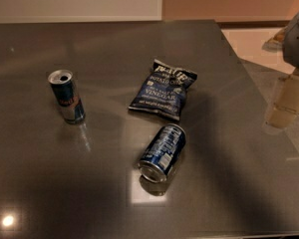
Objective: Pick pepsi can
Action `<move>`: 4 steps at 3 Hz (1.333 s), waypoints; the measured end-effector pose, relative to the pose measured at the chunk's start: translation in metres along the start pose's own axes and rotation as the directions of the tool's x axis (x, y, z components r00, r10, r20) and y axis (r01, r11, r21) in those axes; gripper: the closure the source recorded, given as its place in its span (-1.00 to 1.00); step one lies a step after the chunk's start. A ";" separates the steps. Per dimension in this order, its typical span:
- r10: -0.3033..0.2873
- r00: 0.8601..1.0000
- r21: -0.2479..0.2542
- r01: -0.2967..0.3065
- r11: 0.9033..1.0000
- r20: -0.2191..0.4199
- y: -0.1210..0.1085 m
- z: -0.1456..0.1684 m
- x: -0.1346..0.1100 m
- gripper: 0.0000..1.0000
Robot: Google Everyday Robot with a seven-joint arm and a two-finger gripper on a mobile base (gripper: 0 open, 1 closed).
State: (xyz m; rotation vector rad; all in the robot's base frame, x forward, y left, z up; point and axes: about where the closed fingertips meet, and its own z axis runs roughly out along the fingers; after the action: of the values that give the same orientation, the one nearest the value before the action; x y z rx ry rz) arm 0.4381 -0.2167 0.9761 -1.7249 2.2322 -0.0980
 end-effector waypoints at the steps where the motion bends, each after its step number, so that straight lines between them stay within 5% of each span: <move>1: -0.001 1.000 0.002 0.001 1.000 0.002 0.000 -0.001 -0.001 -1.00; 2: -0.069 0.997 -0.018 0.069 0.997 0.016 0.001 0.006 -0.015 -1.00; 3: -0.199 0.979 -0.070 0.202 0.977 0.052 0.009 0.028 -0.044 -1.00; 4: -0.316 0.944 -0.113 0.326 0.939 0.099 0.016 0.050 -0.070 -1.00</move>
Offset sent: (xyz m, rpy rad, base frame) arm 0.0106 0.0371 -0.0153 -0.0060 0.0386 0.1890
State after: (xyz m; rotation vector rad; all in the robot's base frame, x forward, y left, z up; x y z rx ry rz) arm 0.4535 -0.1389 0.9394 -2.1120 1.9198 0.0410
